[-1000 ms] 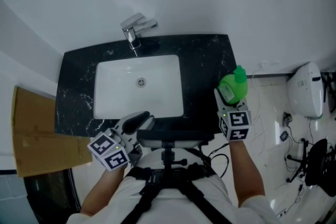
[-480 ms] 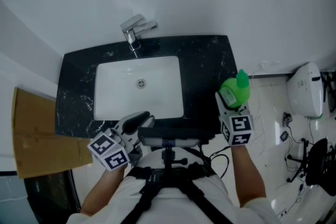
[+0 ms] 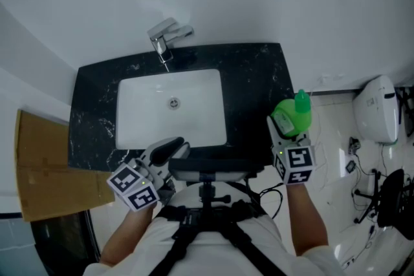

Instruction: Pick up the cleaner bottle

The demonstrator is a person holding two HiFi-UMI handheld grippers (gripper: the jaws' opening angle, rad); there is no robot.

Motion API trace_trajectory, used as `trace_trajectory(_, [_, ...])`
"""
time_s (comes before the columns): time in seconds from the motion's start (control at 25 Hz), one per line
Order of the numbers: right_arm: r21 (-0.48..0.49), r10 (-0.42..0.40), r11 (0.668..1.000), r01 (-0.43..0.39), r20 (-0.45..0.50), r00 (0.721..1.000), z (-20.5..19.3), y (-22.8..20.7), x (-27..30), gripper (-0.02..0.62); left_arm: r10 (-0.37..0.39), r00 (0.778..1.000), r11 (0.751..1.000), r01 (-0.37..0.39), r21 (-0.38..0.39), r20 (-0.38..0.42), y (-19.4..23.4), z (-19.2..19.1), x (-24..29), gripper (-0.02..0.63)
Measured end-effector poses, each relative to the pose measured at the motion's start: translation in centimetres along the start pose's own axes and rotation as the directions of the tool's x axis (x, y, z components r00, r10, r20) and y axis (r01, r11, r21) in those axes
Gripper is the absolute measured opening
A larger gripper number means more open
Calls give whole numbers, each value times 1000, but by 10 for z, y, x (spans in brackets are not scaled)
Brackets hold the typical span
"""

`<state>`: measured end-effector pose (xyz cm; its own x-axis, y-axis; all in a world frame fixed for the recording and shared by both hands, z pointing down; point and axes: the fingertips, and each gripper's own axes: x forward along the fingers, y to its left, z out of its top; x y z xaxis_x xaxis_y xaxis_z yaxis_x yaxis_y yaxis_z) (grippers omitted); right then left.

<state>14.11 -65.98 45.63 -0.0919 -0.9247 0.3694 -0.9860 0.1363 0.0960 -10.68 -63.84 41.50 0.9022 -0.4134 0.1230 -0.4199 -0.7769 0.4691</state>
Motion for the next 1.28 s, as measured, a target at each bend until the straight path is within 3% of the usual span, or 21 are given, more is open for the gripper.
trace_trajectory(1.28, [14,41,999,-41,41,998,23,25,-28,174,3,1000,1000,-3,5,9,4,7,-2,98])
